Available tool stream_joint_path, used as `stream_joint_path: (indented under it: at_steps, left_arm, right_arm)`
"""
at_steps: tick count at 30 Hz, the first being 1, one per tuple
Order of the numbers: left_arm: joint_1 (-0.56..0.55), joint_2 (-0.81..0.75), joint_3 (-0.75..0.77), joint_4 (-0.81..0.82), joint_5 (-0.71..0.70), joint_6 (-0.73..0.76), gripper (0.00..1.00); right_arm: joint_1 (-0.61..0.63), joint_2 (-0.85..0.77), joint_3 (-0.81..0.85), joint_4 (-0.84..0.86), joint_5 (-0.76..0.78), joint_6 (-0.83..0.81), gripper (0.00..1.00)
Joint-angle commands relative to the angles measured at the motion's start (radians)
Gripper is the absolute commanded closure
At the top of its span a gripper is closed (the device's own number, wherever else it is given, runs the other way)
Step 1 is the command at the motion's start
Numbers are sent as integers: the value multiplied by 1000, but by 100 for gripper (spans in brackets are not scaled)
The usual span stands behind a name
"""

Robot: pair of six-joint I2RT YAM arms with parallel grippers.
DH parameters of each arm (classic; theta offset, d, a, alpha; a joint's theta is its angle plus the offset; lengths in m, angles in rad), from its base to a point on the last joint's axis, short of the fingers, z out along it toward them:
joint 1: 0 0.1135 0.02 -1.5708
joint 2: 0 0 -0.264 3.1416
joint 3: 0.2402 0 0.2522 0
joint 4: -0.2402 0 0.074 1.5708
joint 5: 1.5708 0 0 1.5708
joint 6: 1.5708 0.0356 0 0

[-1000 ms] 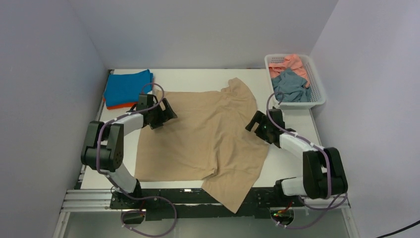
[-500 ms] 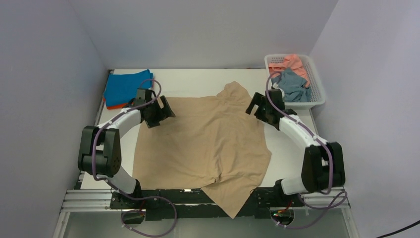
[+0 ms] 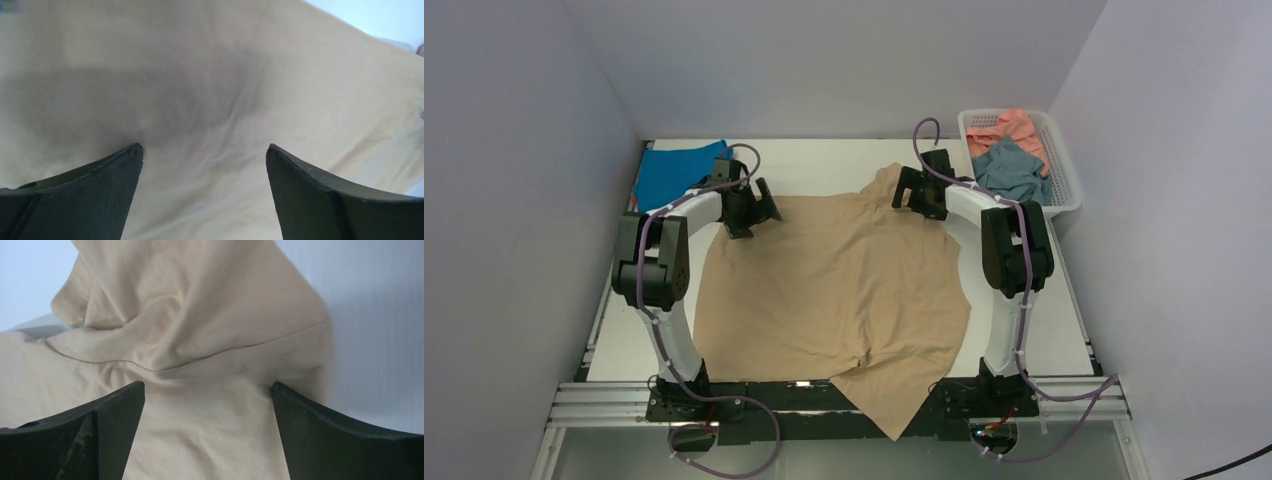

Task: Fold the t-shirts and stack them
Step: Flatten out the tshirt

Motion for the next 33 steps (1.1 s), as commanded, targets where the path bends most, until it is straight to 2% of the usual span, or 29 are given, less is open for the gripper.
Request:
stream_joint_path:
  at_steps: [1,4,6,10,16,20,26,33]
  left_arm:
    - [11,51,-1,-32,-12,15,1]
    - [36,42,-47,-15,7,11,1]
    - [53,25,-84,8,48,-6,1]
    - [59,-16,-117,10,31,-18,1]
    - [58,-35,-100,-24,5,-12,1]
    - [56,-78,-90,-15,28,-6,1]
    - [47,-113,-64,-16,36,12,1]
    - [5,28,54,-12,95,18,1]
  right_arm:
    - [-32,46,-21,-27,-25,1,0]
    - [-68,37,-66,-50,18,25,0]
    - [-92,-2,-111,-53,81,41,0]
    - [-122,-83,-141,-115,239,70,0]
    - [-83,-166,-148,-6,98,-106,0]
    - [-23,-199,-143,-2,117,-150,0]
    - [20,-151,-143,6,91,-159,0]
    - [33,21,33,-33,159,-130,0]
